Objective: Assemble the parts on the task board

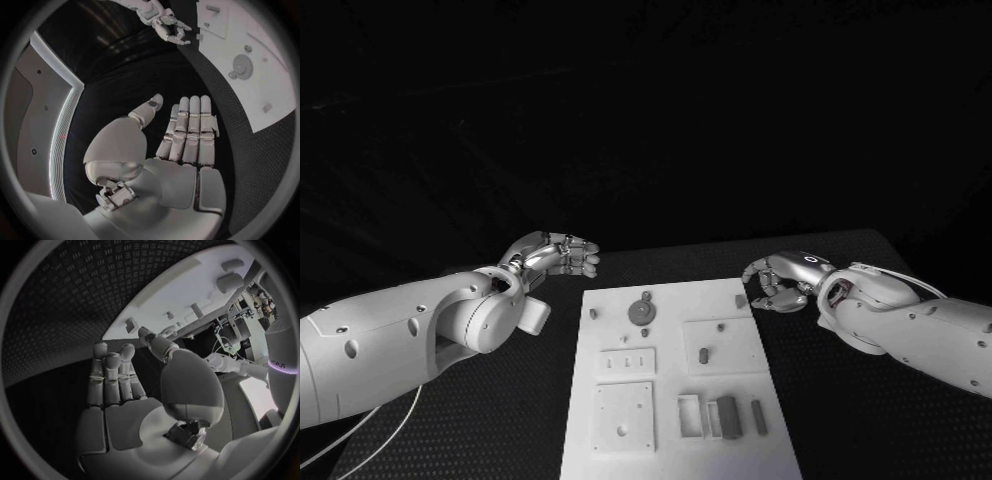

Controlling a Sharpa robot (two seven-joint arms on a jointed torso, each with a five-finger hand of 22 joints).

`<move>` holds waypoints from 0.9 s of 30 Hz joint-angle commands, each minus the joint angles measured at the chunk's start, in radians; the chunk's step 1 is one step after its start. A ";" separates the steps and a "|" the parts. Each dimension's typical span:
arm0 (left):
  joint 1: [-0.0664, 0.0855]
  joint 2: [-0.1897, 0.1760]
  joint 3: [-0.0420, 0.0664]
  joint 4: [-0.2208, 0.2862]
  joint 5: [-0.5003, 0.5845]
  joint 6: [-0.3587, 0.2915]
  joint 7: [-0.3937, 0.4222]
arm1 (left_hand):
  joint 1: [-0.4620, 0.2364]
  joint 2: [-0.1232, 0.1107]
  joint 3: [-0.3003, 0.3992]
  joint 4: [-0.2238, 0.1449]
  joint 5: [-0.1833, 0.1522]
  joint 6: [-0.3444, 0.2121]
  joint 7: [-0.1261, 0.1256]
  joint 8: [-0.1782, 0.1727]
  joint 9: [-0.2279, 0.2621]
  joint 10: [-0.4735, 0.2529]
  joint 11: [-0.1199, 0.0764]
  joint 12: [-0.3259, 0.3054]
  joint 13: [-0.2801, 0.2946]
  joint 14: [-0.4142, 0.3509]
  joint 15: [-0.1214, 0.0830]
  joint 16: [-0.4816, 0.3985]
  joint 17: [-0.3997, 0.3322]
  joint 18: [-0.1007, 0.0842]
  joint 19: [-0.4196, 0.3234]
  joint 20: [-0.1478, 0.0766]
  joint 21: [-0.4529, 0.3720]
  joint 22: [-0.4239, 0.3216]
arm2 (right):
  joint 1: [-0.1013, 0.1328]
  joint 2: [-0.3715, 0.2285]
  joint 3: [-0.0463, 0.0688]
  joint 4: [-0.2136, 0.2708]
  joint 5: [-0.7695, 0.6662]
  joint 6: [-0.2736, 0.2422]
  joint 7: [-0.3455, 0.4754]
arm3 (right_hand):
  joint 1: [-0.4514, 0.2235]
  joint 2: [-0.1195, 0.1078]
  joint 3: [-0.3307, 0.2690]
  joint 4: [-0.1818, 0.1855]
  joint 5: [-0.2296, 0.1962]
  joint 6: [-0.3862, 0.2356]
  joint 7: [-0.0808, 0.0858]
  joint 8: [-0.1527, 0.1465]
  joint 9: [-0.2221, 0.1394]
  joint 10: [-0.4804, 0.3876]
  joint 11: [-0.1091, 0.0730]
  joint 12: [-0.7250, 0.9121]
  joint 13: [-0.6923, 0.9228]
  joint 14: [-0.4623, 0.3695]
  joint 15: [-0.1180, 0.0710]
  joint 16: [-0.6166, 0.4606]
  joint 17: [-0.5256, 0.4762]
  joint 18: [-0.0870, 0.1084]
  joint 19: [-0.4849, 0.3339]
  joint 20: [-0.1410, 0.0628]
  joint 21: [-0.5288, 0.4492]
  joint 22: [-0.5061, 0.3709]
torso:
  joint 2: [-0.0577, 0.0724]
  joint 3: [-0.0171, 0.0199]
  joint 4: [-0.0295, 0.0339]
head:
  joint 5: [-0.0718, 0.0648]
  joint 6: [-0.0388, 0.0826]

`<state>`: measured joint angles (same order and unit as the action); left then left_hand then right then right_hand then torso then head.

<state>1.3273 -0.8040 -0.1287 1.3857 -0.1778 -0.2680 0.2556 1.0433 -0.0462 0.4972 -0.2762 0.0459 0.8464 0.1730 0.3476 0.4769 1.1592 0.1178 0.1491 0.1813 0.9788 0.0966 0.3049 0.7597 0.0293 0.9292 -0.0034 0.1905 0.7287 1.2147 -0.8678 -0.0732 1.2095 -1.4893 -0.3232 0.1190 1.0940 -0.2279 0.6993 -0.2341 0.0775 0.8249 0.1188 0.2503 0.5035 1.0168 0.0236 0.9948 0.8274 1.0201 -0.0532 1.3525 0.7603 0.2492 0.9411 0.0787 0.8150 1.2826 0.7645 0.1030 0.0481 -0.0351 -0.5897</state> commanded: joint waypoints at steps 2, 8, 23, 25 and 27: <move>-0.001 0.003 0.001 0.000 0.004 0.018 0.015 | -0.011 0.001 -0.008 -0.001 0.004 -0.001 0.005 -0.005 0.002 0.008 0.000 -0.007 0.002 0.001 0.008 -0.004 0.002 0.007 0.002 0.008 -0.005 0.002 | -0.009 0.017 0.000 -0.016 -0.017 0.020 0.024 | -0.009 -0.031 -0.005 0.013 0.002 0.032 0.038 -0.006 -0.004 -0.103 0.025 -0.011 -0.007 -0.013 0.000 -0.011 0.001 0.012 -0.008 0.010 -0.010 -0.002 | 0.001 -0.0029 0.0023 | -0.001 -0.003; -0.002 0.004 0.001 -0.002 0.004 0.019 0.015 | -0.011 0.001 -0.008 -0.002 0.004 -0.002 0.005 -0.005 0.002 0.008 0.000 -0.007 0.002 0.001 0.008 -0.005 0.002 0.008 0.001 0.007 -0.005 0.002 | -0.023 0.048 0.000 -0.048 -0.011 0.002 0.030 | -0.007 -0.027 -0.004 0.023 0.002 0.030 0.038 -0.005 -0.004 -0.105 0.026 -0.008 -0.011 -0.015 -0.001 -0.011 0.003 0.013 -0.009 0.011 -0.012 -0.001 | 0.001 -0.0031 0.0020 | -0.003 -0.004; -0.003 0.004 0.001 -0.003 0.004 0.019 0.011 | -0.011 0.002 -0.009 -0.003 0.004 -0.004 0.006 -0.007 0.002 0.007 0.001 -0.010 0.002 0.000 0.008 -0.007 0.003 0.008 0.001 0.008 -0.006 0.002 | -0.047 0.084 0.000 -0.091 0.005 0.010 0.034 | -0.003 -0.003 -0.004 0.046 0.001 0.034 0.041 0.000 -0.002 -0.102 0.027 0.007 -0.020 -0.011 0.000 -0.006 0.012 0.013 -0.002 0.009 -0.010 0.004 | 0.002 -0.0051 0.0021 | -0.002 -0.011; -0.003 0.003 0.001 -0.003 0.004 0.019 0.010 | -0.011 0.002 -0.009 -0.003 0.004 -0.004 0.006 -0.007 0.002 0.007 0.001 -0.010 0.002 0.000 0.008 -0.007 0.003 0.008 0.001 0.008 -0.006 0.002 | -0.047 0.085 0.000 -0.097 0.010 0.009 0.034 | 0.000 0.005 -0.005 0.048 0.001 0.040 0.042 0.004 -0.001 -0.102 0.028 0.009 -0.022 -0.010 0.000 -0.005 0.014 0.013 -0.001 0.008 -0.010 0.005 | 0.002 -0.0056 0.0013 | -0.002 -0.012; -0.003 0.003 0.001 -0.003 0.004 0.019 0.010 | -0.011 0.003 -0.009 -0.003 0.004 -0.004 0.006 -0.007 0.002 0.007 0.001 -0.010 0.002 0.000 0.008 -0.007 0.003 0.008 0.001 0.008 -0.006 0.002 | -0.048 0.085 0.000 -0.101 0.013 0.008 0.036 | 0.003 0.018 -0.006 0.050 0.001 0.048 0.043 0.009 0.001 -0.101 0.029 0.014 -0.024 -0.008 0.001 -0.003 0.016 0.013 0.001 0.007 -0.009 0.007 | 0.002 -0.0058 0.0005 | -0.001 -0.012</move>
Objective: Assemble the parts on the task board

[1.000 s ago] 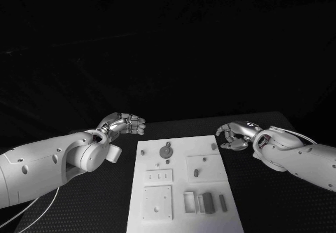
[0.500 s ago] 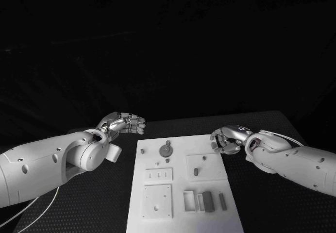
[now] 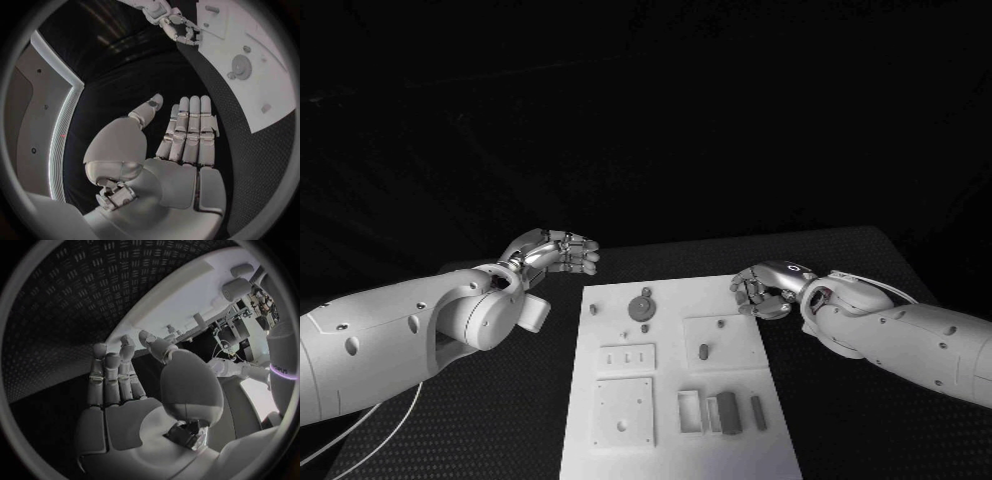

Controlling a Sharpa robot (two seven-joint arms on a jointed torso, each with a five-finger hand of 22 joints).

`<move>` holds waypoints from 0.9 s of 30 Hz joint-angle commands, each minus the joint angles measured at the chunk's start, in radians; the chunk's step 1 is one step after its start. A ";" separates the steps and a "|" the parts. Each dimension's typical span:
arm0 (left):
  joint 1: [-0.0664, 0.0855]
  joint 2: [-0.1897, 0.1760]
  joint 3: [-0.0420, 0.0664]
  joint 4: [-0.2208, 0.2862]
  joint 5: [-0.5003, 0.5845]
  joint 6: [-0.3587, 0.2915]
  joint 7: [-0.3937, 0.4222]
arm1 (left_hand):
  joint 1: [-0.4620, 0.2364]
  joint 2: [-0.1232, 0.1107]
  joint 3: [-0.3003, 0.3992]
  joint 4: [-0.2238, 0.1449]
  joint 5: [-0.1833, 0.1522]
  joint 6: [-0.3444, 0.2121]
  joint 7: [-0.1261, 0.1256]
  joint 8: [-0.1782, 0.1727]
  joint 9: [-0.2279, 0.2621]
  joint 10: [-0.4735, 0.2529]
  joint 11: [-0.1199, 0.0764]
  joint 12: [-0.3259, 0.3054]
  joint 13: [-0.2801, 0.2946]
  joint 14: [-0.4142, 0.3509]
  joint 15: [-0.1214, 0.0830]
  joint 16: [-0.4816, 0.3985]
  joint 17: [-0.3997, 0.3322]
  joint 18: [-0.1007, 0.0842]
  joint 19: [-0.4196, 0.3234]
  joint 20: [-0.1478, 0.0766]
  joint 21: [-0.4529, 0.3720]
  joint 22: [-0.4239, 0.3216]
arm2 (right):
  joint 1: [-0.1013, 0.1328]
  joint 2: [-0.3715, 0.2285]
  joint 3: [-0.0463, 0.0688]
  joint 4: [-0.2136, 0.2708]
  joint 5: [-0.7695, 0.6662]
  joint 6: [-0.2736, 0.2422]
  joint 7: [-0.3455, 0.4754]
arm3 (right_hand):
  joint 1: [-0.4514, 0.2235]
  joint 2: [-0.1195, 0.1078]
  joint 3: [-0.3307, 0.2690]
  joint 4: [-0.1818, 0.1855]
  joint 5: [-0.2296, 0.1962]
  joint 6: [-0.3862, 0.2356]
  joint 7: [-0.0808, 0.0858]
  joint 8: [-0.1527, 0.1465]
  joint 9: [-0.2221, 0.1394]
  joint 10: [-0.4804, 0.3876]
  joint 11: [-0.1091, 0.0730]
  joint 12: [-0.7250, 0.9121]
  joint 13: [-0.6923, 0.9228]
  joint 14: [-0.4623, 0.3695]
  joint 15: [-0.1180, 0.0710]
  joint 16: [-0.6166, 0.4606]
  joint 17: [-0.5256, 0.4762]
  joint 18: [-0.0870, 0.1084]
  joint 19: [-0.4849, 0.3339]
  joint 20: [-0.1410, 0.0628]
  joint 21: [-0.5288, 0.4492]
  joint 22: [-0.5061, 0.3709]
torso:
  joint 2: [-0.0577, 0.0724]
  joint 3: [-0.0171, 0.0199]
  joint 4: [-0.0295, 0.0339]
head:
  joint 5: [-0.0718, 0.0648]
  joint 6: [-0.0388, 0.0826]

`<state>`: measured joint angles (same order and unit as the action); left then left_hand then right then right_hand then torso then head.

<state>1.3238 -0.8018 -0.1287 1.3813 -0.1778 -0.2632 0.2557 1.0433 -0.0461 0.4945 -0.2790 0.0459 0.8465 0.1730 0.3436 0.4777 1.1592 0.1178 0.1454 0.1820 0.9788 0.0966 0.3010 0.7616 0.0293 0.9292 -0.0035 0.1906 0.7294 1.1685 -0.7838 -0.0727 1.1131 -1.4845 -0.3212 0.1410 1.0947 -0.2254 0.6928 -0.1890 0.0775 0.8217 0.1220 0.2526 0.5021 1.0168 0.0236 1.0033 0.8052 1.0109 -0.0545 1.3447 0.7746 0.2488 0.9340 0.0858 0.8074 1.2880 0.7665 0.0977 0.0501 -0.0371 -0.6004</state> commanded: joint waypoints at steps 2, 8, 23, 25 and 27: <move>0.000 0.001 0.001 0.002 0.004 0.014 0.009 | -0.011 0.003 -0.006 -0.001 0.004 -0.004 0.006 -0.003 0.001 0.007 0.001 -0.006 0.001 0.000 0.008 -0.004 0.001 0.008 0.001 0.008 -0.006 0.001 | -0.001 0.003 0.000 -0.011 0.031 0.005 0.017 | 0.005 0.031 -0.001 0.005 0.001 0.061 0.039 0.012 0.005 -0.099 0.028 0.010 -0.005 0.004 0.002 0.007 0.004 0.013 0.010 -0.001 0.000 0.004 | 0.000 -0.0007 -0.0019 | 0.001 -0.002; 0.001 0.001 0.001 0.003 0.004 0.015 0.009 | -0.011 0.003 -0.006 -0.001 0.004 -0.004 0.006 -0.004 0.001 0.007 0.001 -0.006 0.001 0.000 0.008 -0.004 0.001 0.008 0.001 0.008 -0.006 0.001 | -0.002 0.002 0.000 -0.016 0.037 -0.007 0.011 | 0.014 0.069 -0.009 -0.005 0.001 0.076 0.032 0.021 0.007 -0.090 0.021 0.028 -0.011 0.016 -0.005 0.018 0.014 0.013 0.035 -0.014 0.020 0.019 | 0.000 -0.0005 -0.0012 | 0.002 -0.003; 0.001 0.002 0.001 0.003 0.004 0.016 0.007 | -0.010 0.005 -0.005 -0.001 0.004 -0.004 0.006 -0.004 0.001 0.007 0.001 -0.007 0.002 0.000 0.008 -0.005 0.002 0.008 0.001 0.008 -0.007 0.002 | -0.004 0.019 0.000 -0.031 0.053 0.003 0.008 | 0.004 0.066 -0.016 -0.005 0.001 0.089 0.026 0.027 0.010 -0.083 0.015 0.042 -0.017 0.025 -0.012 0.026 0.023 0.013 0.046 -0.020 0.027 0.027 | 0.000 -0.0017 -0.0016 | 0.004 -0.006; 0.001 0.001 0.001 0.003 0.004 0.016 0.007 | -0.010 0.005 -0.005 -0.001 0.004 -0.004 0.006 -0.004 0.001 0.007 0.001 -0.007 0.002 0.000 0.008 -0.005 0.002 0.008 0.001 0.008 -0.007 0.002 | -0.004 0.019 0.000 -0.032 0.053 0.004 0.007 | 0.003 0.065 -0.016 -0.005 0.001 0.089 0.026 0.028 0.010 -0.083 0.015 0.043 -0.017 0.025 -0.012 0.026 0.023 0.013 0.046 -0.020 0.028 0.027 | -0.001 -0.0019 -0.0015 | 0.004 -0.006; 0.001 0.001 0.001 0.003 0.004 0.015 0.006 | -0.010 0.005 -0.005 -0.001 0.004 -0.004 0.006 -0.004 0.001 0.008 0.001 -0.007 0.002 0.000 0.008 -0.005 0.002 0.008 0.001 0.008 -0.007 0.002 | -0.005 0.019 0.000 -0.033 0.053 0.005 0.007 | 0.003 0.064 -0.016 -0.005 0.002 0.089 0.026 0.028 0.010 -0.083 0.015 0.043 -0.017 0.025 -0.012 0.026 0.023 0.013 0.046 -0.020 0.028 0.027 | 0.000 -0.0019 -0.0011 | 0.004 -0.007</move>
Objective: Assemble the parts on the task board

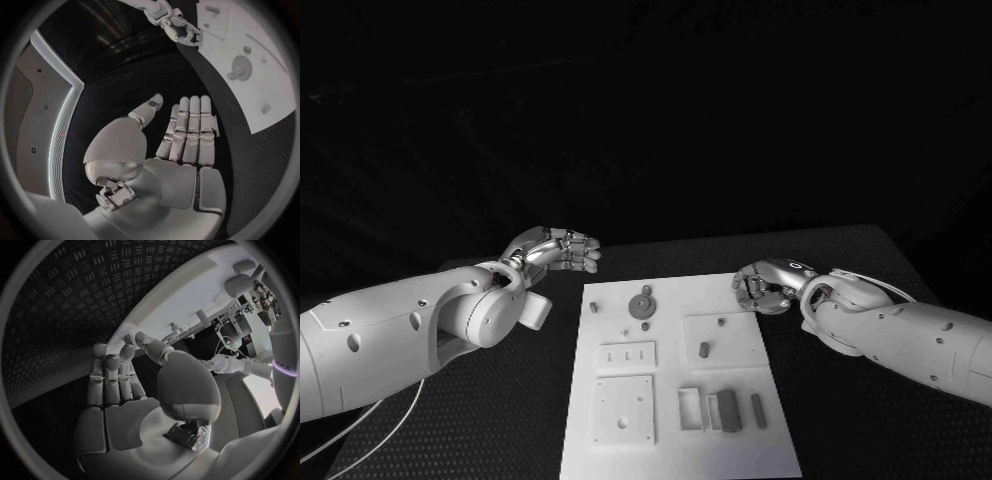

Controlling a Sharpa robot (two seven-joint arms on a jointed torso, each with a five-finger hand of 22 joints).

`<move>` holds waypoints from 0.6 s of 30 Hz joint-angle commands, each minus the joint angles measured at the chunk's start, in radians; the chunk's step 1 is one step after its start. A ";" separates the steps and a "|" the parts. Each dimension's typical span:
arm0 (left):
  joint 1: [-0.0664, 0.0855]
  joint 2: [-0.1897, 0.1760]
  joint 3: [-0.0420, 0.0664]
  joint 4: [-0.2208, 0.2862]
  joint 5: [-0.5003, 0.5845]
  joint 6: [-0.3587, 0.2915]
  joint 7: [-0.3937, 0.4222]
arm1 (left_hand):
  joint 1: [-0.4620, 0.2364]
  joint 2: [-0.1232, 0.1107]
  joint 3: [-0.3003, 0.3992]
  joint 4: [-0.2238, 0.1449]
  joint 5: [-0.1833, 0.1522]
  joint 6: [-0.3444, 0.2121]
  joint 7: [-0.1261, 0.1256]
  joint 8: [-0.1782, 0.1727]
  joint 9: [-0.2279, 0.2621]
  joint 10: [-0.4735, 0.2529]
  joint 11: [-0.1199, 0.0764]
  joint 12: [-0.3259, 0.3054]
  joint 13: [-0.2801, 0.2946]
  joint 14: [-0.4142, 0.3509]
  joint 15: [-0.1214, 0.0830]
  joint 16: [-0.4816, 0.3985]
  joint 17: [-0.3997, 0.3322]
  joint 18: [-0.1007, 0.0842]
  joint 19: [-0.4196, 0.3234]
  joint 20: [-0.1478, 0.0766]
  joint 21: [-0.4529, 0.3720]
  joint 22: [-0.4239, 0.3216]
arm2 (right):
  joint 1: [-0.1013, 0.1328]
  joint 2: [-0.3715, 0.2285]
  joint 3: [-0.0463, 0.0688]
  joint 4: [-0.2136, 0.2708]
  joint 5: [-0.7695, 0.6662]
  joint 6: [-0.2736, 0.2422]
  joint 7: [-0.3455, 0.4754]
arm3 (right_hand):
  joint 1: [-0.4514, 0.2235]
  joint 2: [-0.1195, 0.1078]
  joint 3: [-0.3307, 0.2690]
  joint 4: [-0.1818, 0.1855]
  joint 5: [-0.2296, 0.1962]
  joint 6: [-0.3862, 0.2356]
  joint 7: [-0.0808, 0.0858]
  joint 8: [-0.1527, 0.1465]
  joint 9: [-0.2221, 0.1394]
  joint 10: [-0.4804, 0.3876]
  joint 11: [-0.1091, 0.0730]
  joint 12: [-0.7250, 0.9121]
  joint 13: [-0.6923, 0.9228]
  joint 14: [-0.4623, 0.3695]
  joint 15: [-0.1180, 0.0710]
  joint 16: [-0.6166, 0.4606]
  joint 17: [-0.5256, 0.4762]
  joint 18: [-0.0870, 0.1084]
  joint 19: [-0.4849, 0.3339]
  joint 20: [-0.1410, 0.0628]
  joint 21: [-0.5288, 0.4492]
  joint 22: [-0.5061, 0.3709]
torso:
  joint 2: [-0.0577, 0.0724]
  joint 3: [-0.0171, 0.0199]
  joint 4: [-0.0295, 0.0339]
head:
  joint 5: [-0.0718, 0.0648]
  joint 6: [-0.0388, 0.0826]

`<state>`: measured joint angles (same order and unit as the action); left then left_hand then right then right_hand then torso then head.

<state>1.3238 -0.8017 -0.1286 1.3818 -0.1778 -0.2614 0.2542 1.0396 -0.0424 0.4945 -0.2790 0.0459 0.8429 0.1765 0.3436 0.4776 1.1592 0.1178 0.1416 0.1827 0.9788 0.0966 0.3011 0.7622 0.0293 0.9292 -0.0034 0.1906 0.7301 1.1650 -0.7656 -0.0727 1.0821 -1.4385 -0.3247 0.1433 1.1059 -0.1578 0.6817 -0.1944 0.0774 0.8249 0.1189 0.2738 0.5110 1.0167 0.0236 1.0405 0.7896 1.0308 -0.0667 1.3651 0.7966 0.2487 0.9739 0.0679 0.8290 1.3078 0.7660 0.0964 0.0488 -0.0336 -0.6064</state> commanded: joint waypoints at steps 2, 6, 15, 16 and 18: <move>0.001 0.000 0.001 0.002 0.004 0.009 0.007 | -0.006 0.001 -0.005 -0.002 0.004 -0.001 0.003 -0.004 0.001 0.008 0.001 -0.004 0.001 0.000 0.008 -0.005 0.002 0.008 0.001 0.008 -0.007 0.001 | -0.002 0.002 0.000 -0.002 0.004 0.009 0.004 | -0.008 -0.005 -0.005 0.001 0.002 0.086 0.029 0.006 0.001 -0.083 0.015 0.006 -0.002 0.005 0.000 0.006 0.002 0.013 0.007 -0.002 0.006 0.007 | 0.000 -0.0003 0.0002 | 0.001 -0.002; 0.001 0.001 0.001 0.001 0.004 0.009 0.006 | -0.005 0.001 -0.005 -0.002 0.004 -0.001 0.003 -0.005 0.001 0.007 0.001 -0.005 0.001 0.000 0.008 -0.006 0.002 0.009 0.001 0.008 -0.007 0.001 | -0.004 0.004 0.000 -0.003 0.000 0.009 0.004 | -0.008 -0.005 -0.005 0.001 0.002 0.086 0.029 0.006 0.001 -0.083 0.015 0.006 -0.002 0.005 0.000 0.006 0.002 0.013 0.007 -0.002 0.006 0.007 | 0.001 -0.0003 -0.0012 | 0.002 -0.003; 0.001 0.002 0.001 0.000 0.004 0.010 0.007 | -0.004 0.002 -0.004 -0.002 0.004 -0.002 0.003 -0.005 0.002 0.008 0.001 -0.005 0.001 0.000 0.008 -0.006 0.003 0.009 0.001 0.008 -0.007 0.002 | -0.007 0.006 0.000 -0.004 -0.011 0.011 0.001 | -0.008 0.024 -0.003 0.003 0.002 0.145 0.007 0.040 0.021 -0.069 -0.005 0.021 -0.007 0.019 -0.016 0.017 0.011 0.013 0.019 -0.010 0.016 0.015 | 0.000 -0.0007 0.0001 | 0.001 -0.008; 0.001 0.002 0.001 -0.001 0.004 0.010 0.006 | -0.004 0.002 -0.004 -0.002 0.004 -0.002 0.003 -0.005 0.002 0.008 0.001 -0.005 0.001 0.000 0.008 -0.006 0.003 0.009 0.001 0.008 -0.007 0.002 | -0.007 0.006 0.000 -0.004 -0.011 0.012 0.001 | -0.009 0.028 -0.003 0.002 0.002 0.150 0.004 0.043 0.024 -0.066 -0.007 0.024 -0.008 0.022 -0.018 0.019 0.013 0.013 0.021 -0.012 0.018 0.016 | 0.000 -0.0006 -0.0001 | 0.001 -0.008; 0.001 0.002 0.001 -0.001 0.004 0.010 0.006 | -0.003 0.002 -0.004 -0.003 0.004 -0.002 0.003 -0.005 0.002 0.008 0.001 -0.005 0.002 0.000 0.008 -0.007 0.003 0.009 0.001 0.008 -0.008 0.002 | -0.008 0.007 0.000 -0.005 -0.017 0.013 0.000 | -0.010 0.037 -0.004 0.001 0.002 0.160 0.000 0.048 0.028 -0.061 -0.011 0.029 -0.009 0.026 -0.022 0.024 0.016 0.013 0.025 -0.014 0.022 0.018 | 0.000 -0.0005 -0.0003 | 0.001 -0.009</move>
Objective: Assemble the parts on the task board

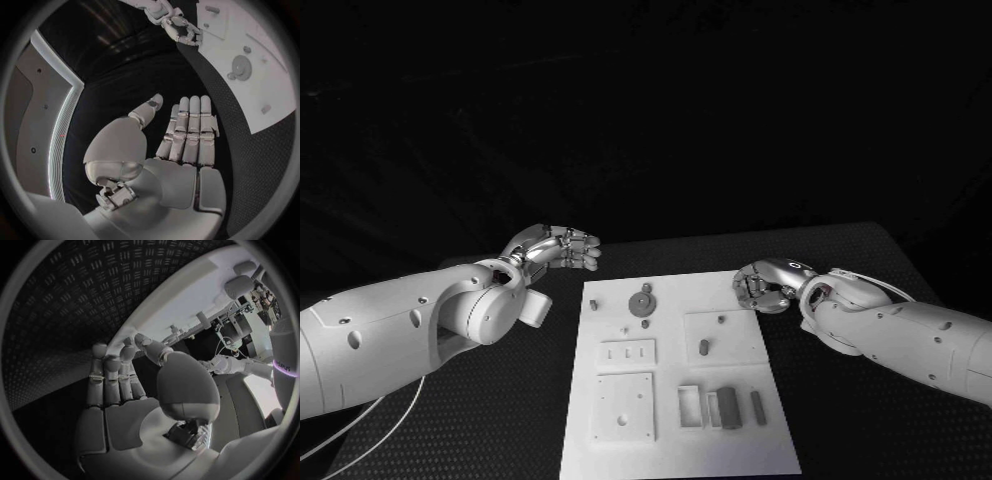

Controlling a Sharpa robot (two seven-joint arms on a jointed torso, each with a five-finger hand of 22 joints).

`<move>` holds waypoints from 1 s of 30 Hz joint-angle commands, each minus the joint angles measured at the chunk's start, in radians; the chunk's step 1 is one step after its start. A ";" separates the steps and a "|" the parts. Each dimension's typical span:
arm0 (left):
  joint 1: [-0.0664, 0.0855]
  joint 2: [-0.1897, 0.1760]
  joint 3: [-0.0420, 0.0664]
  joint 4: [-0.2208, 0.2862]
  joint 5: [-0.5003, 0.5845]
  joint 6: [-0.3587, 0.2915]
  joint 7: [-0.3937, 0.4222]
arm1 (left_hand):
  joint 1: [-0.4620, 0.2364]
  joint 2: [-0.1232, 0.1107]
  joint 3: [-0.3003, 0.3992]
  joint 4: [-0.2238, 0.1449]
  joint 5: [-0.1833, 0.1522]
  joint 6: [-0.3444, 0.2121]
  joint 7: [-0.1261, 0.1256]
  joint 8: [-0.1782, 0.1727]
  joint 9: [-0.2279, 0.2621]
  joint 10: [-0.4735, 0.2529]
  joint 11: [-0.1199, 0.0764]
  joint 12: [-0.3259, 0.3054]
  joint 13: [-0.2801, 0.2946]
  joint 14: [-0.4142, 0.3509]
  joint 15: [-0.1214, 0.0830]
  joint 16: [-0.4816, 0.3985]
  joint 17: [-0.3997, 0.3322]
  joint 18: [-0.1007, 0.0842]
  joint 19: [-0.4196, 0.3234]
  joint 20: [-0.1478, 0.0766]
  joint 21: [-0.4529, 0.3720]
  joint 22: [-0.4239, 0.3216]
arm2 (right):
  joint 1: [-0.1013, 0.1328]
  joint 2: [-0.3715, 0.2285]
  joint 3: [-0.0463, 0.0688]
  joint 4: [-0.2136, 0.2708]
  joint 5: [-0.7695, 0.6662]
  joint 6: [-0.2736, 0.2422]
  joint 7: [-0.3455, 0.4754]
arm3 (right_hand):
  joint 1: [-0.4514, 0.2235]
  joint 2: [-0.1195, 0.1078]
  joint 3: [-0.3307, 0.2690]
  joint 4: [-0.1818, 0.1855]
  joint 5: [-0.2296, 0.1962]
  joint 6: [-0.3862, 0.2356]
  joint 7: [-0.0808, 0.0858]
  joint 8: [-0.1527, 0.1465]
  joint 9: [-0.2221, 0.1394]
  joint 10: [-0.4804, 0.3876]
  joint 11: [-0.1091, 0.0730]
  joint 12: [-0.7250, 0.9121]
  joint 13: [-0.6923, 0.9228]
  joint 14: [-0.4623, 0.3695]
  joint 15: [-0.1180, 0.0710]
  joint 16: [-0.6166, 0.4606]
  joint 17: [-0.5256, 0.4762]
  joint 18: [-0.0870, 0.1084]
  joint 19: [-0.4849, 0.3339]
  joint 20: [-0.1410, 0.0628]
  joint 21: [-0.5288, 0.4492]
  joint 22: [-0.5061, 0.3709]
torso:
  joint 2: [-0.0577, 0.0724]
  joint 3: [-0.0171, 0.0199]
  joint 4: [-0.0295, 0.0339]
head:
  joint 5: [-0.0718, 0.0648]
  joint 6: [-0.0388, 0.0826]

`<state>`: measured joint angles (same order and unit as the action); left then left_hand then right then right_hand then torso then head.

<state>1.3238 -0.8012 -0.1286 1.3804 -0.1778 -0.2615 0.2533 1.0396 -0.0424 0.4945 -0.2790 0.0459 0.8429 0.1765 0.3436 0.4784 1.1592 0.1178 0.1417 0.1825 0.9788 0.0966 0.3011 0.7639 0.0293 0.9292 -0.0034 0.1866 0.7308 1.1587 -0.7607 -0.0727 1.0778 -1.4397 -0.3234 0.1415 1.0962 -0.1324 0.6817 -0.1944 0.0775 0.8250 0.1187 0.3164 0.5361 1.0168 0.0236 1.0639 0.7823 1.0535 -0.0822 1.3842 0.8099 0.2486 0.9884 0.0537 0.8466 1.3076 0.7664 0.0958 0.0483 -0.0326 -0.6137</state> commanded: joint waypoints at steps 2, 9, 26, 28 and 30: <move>0.001 0.001 0.001 0.001 0.004 0.010 0.007 | -0.003 0.003 -0.004 -0.003 0.004 -0.001 0.003 -0.005 0.001 0.008 0.001 -0.006 0.002 0.000 0.008 -0.007 0.001 0.009 0.001 0.008 -0.004 0.001 | -0.003 0.003 0.000 -0.003 -0.049 0.006 0.001 | -0.003 0.019 -0.005 0.000 0.002 0.168 -0.004 0.009 0.006 -0.056 -0.014 0.011 -0.002 0.008 -0.009 0.010 0.006 0.013 0.014 -0.002 0.009 0.020 | -0.001 0.0002 0.0000 | 0.000 -0.003; 0.001 0.000 0.001 0.002 0.003 0.010 0.007 | -0.002 0.003 -0.004 -0.003 0.004 -0.001 0.003 -0.005 0.001 0.008 0.001 -0.006 0.002 0.000 0.008 -0.007 0.002 0.009 0.001 0.008 -0.004 0.001 | -0.005 0.003 0.000 -0.003 -0.055 -0.003 -0.003 | -0.008 0.030 -0.007 -0.001 0.002 0.182 -0.011 0.016 0.015 -0.046 -0.021 0.027 0.000 0.018 -0.015 0.024 0.015 0.013 0.023 -0.008 0.023 0.022 | -0.001 0.0005 -0.0004 | 0.000 -0.004; 0.000 0.000 0.001 -0.002 -0.005 0.031 0.004 | -0.001 0.014 -0.003 -0.001 0.004 0.017 -0.009 0.003 0.007 0.026 -0.006 -0.003 0.008 0.010 0.006 -0.008 0.009 0.010 0.007 0.007 -0.004 0.005 | -0.005 0.005 0.000 0.003 -0.013 -0.044 -0.006 | -0.016 0.104 0.000 -0.040 0.002 0.203 -0.021 0.027 0.035 -0.024 -0.032 0.046 0.001 0.040 -0.025 0.042 0.024 0.013 0.036 -0.021 0.050 0.021 | -0.001 -0.0003 0.0003 | -0.001 -0.010; 0.000 0.000 0.001 -0.002 -0.011 0.033 0.001 | -0.001 0.016 -0.003 0.000 0.004 0.020 -0.010 0.004 0.008 0.031 -0.008 -0.003 0.009 0.014 0.005 -0.007 0.011 0.010 0.010 0.006 -0.003 0.006 | -0.005 0.005 0.000 0.005 -0.004 -0.044 -0.007 | -0.017 0.105 0.000 -0.042 0.003 0.204 -0.022 0.028 0.036 -0.022 -0.033 0.047 0.001 0.042 -0.026 0.043 0.024 0.013 0.038 -0.021 0.052 0.021 | -0.001 -0.0002 -0.0002 | 0.000 -0.010; 0.000 0.000 0.001 -0.002 -0.018 0.035 -0.002 | -0.002 0.018 -0.003 0.000 0.004 0.024 -0.010 0.005 0.009 0.035 -0.010 -0.002 0.011 0.019 0.004 -0.005 0.013 0.011 0.013 0.005 -0.002 0.007 | -0.005 0.005 0.001 0.007 -0.003 -0.046 -0.009 | -0.017 0.106 0.001 -0.044 0.003 0.205 -0.022 0.028 0.037 -0.021 -0.034 0.048 0.001 0.043 -0.026 0.044 0.025 0.013 0.039 -0.022 0.053 0.021 | -0.001 -0.0002 -0.0002 | 0.000 -0.010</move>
<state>1.3237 -0.8023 -0.1286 1.3776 -0.1813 -0.2493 0.2513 1.0402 -0.0348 0.4945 -0.2790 0.0459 0.8610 0.1660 0.3436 0.4861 1.1871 0.1093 0.1416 0.1926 0.9921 0.0984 0.2972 0.7767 0.0294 0.9349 0.0023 0.1867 0.7373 1.1543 -0.7569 -0.0723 1.0807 -1.4581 -0.3551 0.1356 1.0770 -0.0368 0.6817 -0.2331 0.0774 0.8261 0.1176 0.3389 0.5713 1.0194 0.0209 1.1063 0.7836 1.0788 -0.0926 1.4231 0.8337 0.2483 1.0188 0.0302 0.8942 1.3073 0.7653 0.0958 0.0483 -0.0333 -0.6237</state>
